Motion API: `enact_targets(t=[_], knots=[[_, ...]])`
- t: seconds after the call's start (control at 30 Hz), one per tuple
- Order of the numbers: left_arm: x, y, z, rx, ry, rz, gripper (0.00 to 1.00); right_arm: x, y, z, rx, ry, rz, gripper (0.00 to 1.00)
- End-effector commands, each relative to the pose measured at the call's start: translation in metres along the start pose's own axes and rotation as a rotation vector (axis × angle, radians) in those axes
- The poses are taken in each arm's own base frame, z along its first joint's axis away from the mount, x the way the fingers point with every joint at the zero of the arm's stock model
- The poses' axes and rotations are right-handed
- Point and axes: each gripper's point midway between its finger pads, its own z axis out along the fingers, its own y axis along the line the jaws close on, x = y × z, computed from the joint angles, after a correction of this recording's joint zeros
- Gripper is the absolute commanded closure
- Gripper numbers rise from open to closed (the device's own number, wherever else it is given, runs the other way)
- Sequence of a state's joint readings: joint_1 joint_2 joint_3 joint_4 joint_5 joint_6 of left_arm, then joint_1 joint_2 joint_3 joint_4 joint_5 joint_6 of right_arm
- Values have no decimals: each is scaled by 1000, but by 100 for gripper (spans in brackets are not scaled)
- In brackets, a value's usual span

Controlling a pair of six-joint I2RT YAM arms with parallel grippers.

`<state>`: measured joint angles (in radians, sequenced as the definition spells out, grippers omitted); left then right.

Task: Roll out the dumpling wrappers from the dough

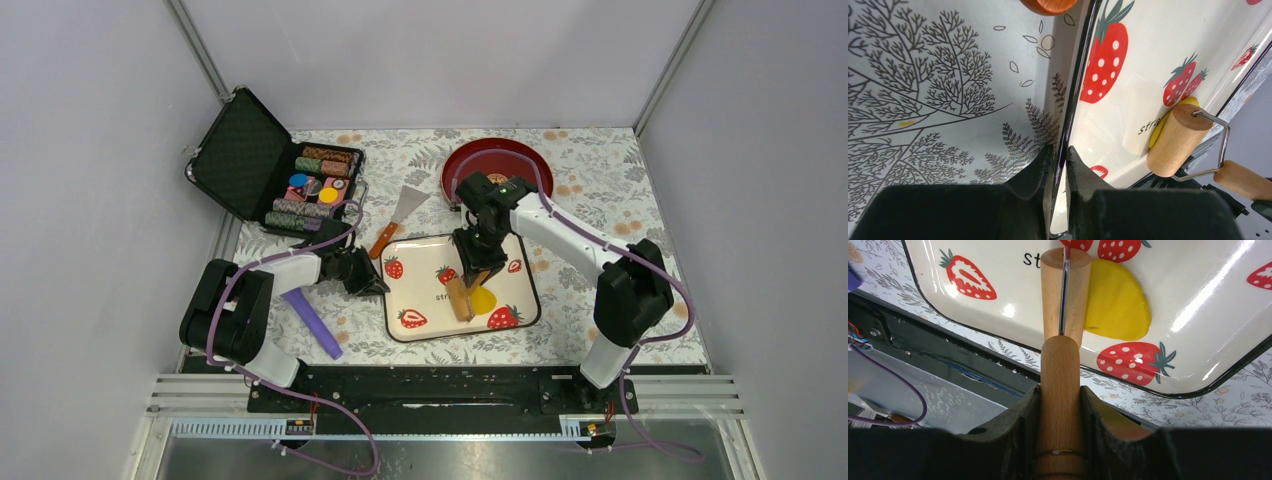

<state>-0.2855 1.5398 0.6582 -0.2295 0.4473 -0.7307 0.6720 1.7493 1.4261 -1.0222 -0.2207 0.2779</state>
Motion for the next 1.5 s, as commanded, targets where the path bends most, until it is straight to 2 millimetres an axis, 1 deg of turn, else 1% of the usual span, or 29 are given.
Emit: enact_targets(t=[0.0,0.17,0.37,0.47,0.6,0.67,0.73,0.83,0.93,0.97,1.03,1.1,1.17,1.3,1.47], knots=[[11,68,5,-260,-9,-52,100,50,-47,63,164,269,34,100],[11,68,5,-260,-11,-53,100,50,-48,67,134,288,35,100],[11,68,6,-259,-11,-53,100,43,-38,69,90,278,34,100],[11,68,6,-260,-10,-54,100,35,-33,65,70,253,30,100],[11,68,6,-260,-10,-53,100,22,-19,56,20,205,26,100],[10,68,6,-260,-12,-53,100,12,-10,46,-11,158,17,100],[11,68,6,-260,-10,-54,100,0,1,30,-51,91,8,100],[11,68,6,-261,-9,-52,100,-23,20,-6,-135,-61,-1,100],[11,68,6,-261,-9,-52,100,-41,28,-44,-202,-201,19,100],[11,68,6,-262,-8,-53,100,-44,28,-57,-215,-242,25,100],[11,68,6,-262,-7,-53,100,-50,23,-71,-223,-290,39,100],[11,69,6,-263,-8,-53,100,-51,13,-76,-209,-302,62,100],[11,68,6,-262,-7,-53,100,-46,-4,-72,-157,-279,83,100],[10,68,6,-262,-8,-53,100,-31,-34,-54,-33,-196,92,100],[10,68,6,-262,-7,-51,100,-11,-53,-35,47,-107,106,100]])
